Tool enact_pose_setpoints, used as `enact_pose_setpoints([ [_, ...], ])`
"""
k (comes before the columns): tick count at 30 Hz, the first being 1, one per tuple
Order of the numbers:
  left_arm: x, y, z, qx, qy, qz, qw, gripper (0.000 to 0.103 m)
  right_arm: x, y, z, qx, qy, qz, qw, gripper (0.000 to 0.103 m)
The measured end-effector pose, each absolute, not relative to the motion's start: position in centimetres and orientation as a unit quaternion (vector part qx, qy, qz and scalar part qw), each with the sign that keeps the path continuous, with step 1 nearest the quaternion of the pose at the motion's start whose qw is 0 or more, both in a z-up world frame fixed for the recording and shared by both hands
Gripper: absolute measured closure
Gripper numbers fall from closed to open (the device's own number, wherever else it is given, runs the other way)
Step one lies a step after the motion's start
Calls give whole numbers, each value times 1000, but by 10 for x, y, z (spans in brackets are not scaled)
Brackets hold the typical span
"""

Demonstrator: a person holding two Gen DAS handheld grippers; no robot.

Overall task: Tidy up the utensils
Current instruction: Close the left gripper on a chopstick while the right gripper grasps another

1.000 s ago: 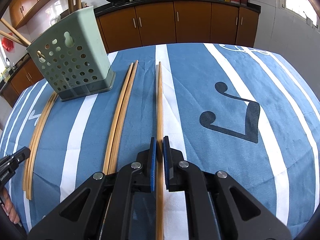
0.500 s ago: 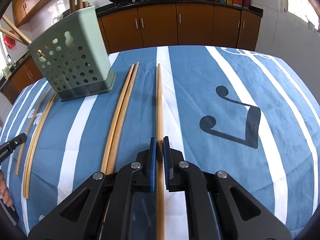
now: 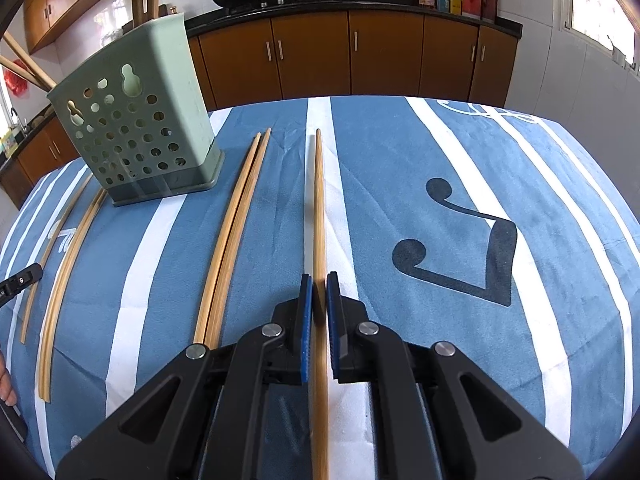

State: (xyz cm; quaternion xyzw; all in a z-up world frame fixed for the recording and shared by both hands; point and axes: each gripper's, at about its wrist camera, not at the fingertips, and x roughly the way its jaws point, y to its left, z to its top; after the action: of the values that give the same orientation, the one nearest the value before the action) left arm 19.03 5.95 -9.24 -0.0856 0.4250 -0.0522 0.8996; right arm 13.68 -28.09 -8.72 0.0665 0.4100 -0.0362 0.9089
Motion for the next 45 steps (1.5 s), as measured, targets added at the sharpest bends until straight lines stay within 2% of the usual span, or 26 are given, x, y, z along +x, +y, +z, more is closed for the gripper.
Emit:
enact_pose_setpoints([
  [45, 191, 64, -94, -116, 422, -61, 897, 93, 138, -283, -86, 76, 410, -33, 908, 94],
])
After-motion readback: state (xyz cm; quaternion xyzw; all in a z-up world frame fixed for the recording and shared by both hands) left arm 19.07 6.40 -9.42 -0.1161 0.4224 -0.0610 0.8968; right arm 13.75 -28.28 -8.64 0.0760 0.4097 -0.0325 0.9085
